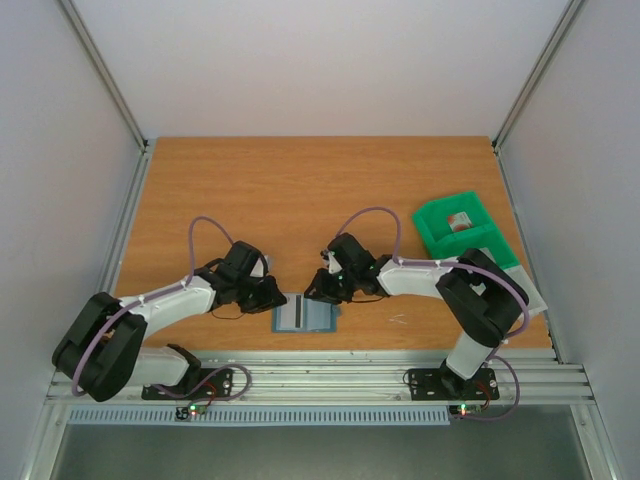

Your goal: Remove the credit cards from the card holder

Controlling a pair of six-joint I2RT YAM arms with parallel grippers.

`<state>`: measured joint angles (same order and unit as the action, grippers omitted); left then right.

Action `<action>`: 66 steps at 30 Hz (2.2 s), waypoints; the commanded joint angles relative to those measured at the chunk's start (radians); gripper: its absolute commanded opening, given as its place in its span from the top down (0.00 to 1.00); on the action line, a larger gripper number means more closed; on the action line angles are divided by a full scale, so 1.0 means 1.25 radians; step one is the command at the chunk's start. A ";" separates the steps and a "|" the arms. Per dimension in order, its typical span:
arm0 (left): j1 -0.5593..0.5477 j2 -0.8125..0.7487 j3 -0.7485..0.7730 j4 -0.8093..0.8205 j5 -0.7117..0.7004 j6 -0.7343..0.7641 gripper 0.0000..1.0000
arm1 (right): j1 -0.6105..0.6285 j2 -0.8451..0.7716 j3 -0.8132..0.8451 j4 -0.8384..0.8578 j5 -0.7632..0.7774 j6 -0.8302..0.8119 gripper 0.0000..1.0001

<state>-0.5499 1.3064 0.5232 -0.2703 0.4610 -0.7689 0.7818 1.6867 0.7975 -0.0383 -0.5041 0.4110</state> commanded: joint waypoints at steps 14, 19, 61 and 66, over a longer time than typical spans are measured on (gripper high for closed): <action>0.003 0.021 -0.066 0.077 -0.002 0.008 0.97 | 0.033 0.042 -0.015 0.084 -0.014 0.028 0.82; 0.002 0.013 -0.081 0.083 -0.016 0.001 0.97 | 0.036 0.057 -0.017 0.089 -0.017 0.027 0.81; -0.003 0.055 -0.102 0.087 -0.066 -0.006 0.93 | -0.027 0.073 -0.105 0.268 -0.080 0.092 0.99; -0.004 0.054 -0.107 0.086 -0.072 -0.012 0.91 | -0.042 0.056 -0.124 0.268 -0.080 0.087 0.99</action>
<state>-0.5510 1.3354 0.4278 -0.0978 0.4629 -0.7864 0.7479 1.7756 0.6697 0.3038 -0.6056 0.5179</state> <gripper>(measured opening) 0.089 0.015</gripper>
